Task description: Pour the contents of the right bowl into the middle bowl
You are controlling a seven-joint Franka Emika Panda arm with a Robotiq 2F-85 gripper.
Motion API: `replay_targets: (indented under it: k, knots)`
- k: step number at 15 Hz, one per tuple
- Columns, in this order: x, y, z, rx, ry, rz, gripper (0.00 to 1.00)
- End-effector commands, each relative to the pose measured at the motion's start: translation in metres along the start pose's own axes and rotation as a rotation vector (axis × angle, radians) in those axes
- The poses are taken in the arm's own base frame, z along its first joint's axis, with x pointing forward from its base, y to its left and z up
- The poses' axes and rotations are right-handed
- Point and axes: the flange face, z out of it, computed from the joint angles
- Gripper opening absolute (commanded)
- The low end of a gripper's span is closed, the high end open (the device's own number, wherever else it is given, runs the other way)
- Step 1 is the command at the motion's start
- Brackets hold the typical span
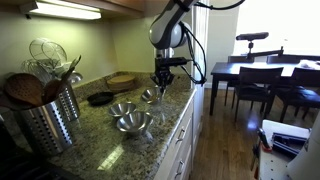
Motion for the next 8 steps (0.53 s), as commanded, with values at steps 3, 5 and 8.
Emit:
replay_targets:
  k: [3,5,8]
  knots:
    - [-0.01,-0.003,-0.038,-0.012,0.03,-0.005,0.09]
    - [-0.013,-0.01,-0.043,-0.008,0.032,-0.015,0.09]
    - [-0.017,-0.026,-0.048,-0.003,0.038,-0.042,0.08]
